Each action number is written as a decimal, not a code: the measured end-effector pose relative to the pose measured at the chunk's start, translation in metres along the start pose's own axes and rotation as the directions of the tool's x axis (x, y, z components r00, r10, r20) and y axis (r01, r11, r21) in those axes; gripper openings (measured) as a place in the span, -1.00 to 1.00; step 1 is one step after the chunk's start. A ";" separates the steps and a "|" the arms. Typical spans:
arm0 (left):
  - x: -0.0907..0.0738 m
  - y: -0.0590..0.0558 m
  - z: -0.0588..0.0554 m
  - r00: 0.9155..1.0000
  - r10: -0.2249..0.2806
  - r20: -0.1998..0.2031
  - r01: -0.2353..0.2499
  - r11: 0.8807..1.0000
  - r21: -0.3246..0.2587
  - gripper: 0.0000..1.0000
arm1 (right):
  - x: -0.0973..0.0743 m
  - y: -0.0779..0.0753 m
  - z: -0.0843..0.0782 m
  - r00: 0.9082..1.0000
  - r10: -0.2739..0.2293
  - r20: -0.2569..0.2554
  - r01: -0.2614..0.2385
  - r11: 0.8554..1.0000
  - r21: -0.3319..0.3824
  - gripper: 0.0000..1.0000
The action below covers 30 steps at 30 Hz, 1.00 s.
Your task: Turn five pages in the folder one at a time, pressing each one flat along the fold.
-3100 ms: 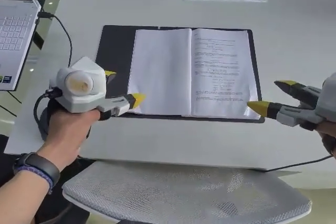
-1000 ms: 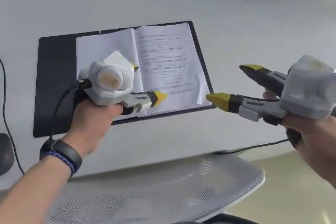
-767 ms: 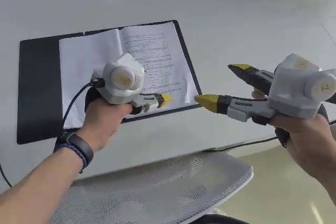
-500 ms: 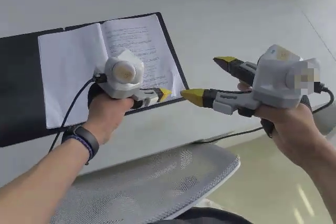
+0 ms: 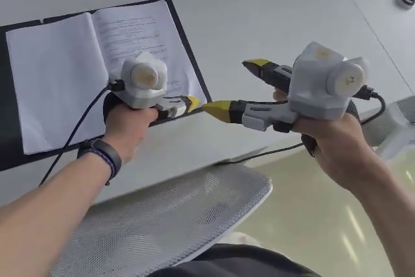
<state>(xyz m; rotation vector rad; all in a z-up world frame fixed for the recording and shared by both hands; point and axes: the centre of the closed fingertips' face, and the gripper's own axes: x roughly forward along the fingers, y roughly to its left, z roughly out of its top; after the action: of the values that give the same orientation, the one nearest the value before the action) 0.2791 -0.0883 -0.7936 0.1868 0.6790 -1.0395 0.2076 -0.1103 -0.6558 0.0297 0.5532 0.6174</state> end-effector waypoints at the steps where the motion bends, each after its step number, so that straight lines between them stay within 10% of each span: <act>1: 0.002 0.001 -0.003 1.000 0.005 -0.009 -0.005 1.000 -0.006 0.20 | 0.000 -0.001 -0.001 1.000 -0.003 0.001 0.003 1.000 0.004 0.51; 7: 0.005 0.007 -0.008 0.997 0.069 -0.022 -0.066 0.989 0.134 0.07 | 0.000 -0.005 -0.011 1.000 -0.009 -0.020 0.009 1.000 0.014 0.51; 30: 0.005 0.005 -0.006 0.998 0.070 0.006 -0.070 0.986 0.153 0.01 | 0.006 -0.010 -0.029 1.000 0.014 -0.020 -0.012 0.997 0.073 0.46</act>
<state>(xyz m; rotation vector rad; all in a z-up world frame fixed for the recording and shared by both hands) 0.2821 -0.0863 -0.8018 0.3411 0.5881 -1.0240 0.2023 -0.1191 -0.6856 0.0964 0.5954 0.6106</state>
